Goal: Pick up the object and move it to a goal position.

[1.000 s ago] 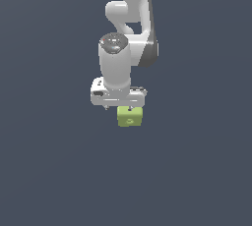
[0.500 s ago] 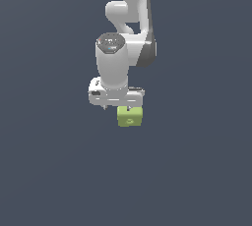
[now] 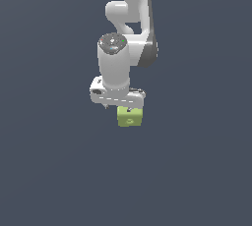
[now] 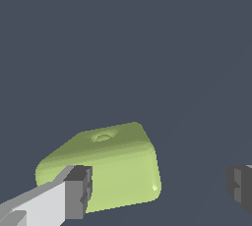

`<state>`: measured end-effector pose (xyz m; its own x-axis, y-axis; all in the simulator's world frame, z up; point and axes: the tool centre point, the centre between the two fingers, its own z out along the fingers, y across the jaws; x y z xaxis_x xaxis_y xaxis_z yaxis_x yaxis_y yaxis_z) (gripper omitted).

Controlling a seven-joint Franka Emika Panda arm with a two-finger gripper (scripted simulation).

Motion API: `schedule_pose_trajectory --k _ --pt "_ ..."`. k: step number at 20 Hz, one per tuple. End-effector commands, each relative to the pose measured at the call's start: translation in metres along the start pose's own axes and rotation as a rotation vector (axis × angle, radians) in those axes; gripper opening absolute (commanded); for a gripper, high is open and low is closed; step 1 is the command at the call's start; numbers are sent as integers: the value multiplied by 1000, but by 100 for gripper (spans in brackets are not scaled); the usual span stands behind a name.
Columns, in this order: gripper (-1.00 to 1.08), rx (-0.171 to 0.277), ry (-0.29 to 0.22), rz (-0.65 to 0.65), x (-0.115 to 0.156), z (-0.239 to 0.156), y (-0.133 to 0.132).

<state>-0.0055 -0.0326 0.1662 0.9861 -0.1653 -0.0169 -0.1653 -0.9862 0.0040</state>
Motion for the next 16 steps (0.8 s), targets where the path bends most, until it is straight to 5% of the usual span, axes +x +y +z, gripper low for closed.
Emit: schedule_pose_trajectory --k 1,16 --pt "100 0 0 42 -1 1 -2" --pt "100 2 3 402 -9 7 -15"
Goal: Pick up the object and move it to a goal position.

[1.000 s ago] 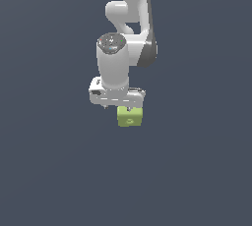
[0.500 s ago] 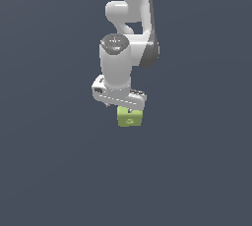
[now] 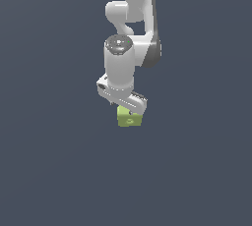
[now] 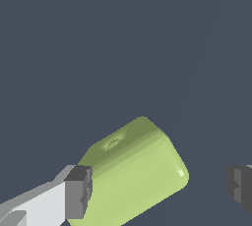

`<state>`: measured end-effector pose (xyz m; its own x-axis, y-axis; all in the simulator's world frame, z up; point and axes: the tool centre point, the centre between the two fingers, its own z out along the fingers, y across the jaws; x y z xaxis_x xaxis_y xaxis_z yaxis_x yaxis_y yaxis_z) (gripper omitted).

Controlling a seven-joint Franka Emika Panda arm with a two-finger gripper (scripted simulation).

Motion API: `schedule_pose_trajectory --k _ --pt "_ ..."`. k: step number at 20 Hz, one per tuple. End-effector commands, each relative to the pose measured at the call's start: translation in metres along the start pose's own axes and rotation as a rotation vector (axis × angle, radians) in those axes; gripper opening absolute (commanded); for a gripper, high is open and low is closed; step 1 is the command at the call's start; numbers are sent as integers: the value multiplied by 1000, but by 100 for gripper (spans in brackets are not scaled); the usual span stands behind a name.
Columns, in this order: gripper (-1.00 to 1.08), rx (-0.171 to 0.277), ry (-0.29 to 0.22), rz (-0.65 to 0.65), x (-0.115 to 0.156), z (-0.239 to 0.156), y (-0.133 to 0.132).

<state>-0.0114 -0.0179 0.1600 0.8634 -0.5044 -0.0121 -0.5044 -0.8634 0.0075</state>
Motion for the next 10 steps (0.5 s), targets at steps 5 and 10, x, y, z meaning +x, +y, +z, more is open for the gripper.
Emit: schedule_pose_trajectory --k 5,10 --pt "100 1 1 164 -5 3 -4" --pt "100 2 2 290 -10 5 -7"
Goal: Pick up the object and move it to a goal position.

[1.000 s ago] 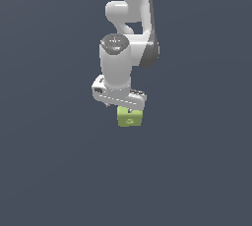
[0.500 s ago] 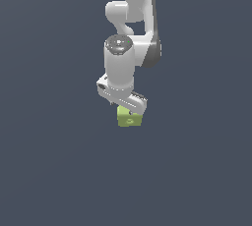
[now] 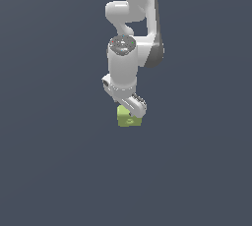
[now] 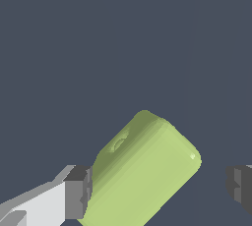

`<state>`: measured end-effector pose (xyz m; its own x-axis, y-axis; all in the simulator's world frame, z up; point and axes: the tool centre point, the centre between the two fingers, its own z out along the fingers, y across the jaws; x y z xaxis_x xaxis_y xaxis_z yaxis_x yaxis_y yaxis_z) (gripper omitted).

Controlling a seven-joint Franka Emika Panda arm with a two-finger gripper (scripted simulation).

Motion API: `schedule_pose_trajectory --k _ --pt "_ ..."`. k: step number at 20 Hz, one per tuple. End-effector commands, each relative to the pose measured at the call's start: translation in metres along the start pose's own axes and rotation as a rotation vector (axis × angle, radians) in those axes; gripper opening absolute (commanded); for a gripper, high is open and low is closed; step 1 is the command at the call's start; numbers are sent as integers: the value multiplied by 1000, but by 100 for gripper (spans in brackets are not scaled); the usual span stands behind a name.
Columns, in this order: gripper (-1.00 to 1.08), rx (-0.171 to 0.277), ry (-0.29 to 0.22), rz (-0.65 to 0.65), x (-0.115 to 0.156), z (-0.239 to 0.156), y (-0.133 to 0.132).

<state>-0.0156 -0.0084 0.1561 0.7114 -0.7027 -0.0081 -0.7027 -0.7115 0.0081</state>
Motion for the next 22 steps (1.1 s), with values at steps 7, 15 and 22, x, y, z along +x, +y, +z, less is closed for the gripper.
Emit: schedule_pose_trajectory --k 7,15,22 --pt "100 2 2 215 -8 3 -3" --pt "100 5 3 416 -16 6 -5" --pt "100 8 4 587 -22 8 -7"
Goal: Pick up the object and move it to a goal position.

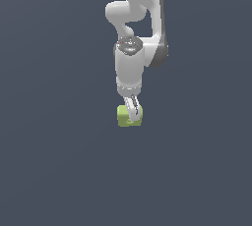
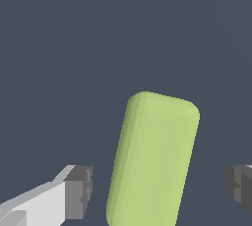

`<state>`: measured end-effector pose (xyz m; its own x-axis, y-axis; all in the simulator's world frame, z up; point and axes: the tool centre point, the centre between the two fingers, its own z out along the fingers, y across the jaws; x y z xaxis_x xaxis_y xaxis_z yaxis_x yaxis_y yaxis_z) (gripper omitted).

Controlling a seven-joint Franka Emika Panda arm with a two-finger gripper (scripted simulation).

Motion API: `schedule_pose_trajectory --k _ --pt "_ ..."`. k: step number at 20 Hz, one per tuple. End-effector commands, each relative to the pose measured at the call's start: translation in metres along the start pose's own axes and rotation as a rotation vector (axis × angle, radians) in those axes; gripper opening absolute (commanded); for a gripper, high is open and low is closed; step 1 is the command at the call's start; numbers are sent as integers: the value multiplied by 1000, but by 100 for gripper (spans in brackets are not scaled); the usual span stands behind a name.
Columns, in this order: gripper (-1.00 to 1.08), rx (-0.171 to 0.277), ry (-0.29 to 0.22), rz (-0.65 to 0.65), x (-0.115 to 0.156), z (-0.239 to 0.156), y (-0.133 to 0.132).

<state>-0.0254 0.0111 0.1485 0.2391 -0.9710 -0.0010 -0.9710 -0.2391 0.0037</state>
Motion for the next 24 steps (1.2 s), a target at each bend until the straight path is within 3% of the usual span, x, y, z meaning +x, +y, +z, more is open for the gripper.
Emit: schedule_pose_trajectory --k 1,12,24 --pt "100 1 0 58 -2 1 1" --pt "100 3 1 205 -7 3 2" --pt "100 4 1 219 -8 16 3"
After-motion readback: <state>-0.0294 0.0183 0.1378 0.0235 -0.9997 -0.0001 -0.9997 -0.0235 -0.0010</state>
